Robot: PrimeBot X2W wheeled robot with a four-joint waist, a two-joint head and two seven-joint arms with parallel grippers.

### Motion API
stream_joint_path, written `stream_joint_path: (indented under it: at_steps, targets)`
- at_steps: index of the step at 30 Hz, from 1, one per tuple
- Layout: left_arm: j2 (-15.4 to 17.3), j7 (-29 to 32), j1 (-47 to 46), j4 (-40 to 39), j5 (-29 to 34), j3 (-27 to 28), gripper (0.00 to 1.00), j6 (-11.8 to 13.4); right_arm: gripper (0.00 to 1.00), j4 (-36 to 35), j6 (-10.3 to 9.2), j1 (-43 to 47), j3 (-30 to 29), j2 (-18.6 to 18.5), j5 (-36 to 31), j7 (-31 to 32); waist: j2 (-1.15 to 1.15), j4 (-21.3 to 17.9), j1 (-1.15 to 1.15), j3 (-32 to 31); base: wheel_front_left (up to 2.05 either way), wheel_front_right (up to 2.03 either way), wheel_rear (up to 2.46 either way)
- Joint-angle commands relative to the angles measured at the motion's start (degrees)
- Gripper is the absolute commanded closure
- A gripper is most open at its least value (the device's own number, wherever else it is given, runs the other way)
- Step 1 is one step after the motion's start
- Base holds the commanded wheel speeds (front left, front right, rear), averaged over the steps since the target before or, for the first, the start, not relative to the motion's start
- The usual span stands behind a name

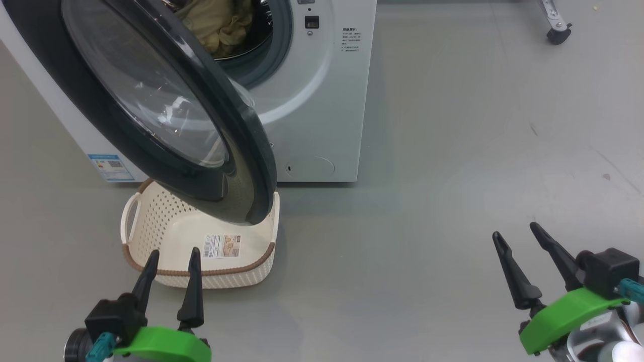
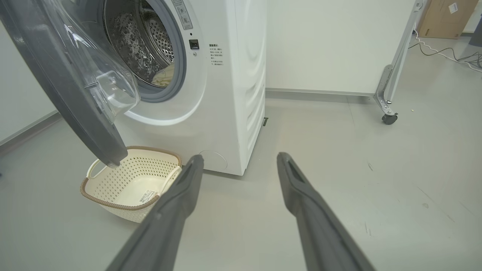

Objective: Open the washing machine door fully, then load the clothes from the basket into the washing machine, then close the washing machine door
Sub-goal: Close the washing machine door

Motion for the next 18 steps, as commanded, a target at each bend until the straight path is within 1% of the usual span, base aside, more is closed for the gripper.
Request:
stream_joint_path:
  at_steps: [1, 9, 12, 13, 14, 15, 16, 18]
  targets:
    - [1.13, -0.16, -1.49, -2.07, -0.1, 1.63, 0.0, 0.12, 0.0, -1.99, -0.16, -2.57, 0.58, -0.39, -0.45, -0.61, 0.0, 0.07, 0.0, 0.1, 0.0, 0.0, 0.0]
    - [1.33, -0.12, -2.1, -2.27, 0.16, 0.86, 0.0, 0.07, 0.0, -1.98, -0.16, -3.9, -0.74, 0.91, -1.23, -1.49, 0.0, 0.68, 0.0, 0.69, 0.0, 0.0, 0.0]
    - [1.35, -0.22, -2.22, -2.51, 0.19, 0.69, 0.0, 0.18, 0.0, -1.89, -0.16, -4.43, -0.58, 1.43, -0.56, -1.85, 0.0, 0.85, 0.0, 1.12, 0.0, 0.0, 0.0]
    - [1.36, -0.26, -2.27, -2.55, 0.18, 0.63, 0.0, 0.19, 0.03, -1.99, -0.16, -4.75, -0.3, 1.45, -0.39, -2.17, 0.0, 0.94, 0.0, 1.33, 0.0, 0.0, 0.0]
    - [1.36, -0.3, -2.35, -2.56, 0.15, 0.6, 0.0, 0.21, 0.64, -2.13, -0.16, -5.15, -0.2, 1.52, -0.11, -2.56, 0.0, 1.0, 0.0, 1.54, 0.0, 0.0, 0.0]
    - [1.34, -0.33, -2.42, -2.55, 0.13, 0.54, 0.0, 0.23, 0.93, -2.21, -0.16, -5.56, -0.03, 1.54, 0.04, -2.73, 0.0, 1.05, 0.0, 1.69, 0.0, 0.0, 0.0]
    - [1.33, -0.35, -2.51, -2.54, 0.11, 0.48, 0.0, 0.25, 1.0, -2.34, -0.16, -6.03, 0.11, 1.49, 0.16, -2.89, 0.0, 1.15, 0.0, 1.89, 0.0, 0.0, 0.0]
    - [1.27, -0.38, -2.83, -2.45, 0.08, 0.34, 0.0, 0.27, 1.0, -2.72, -0.16, -7.31, 0.41, 1.2, 0.23, -3.17, 0.0, 1.49, 0.0, 2.33, 0.0, 0.0, 0.0]
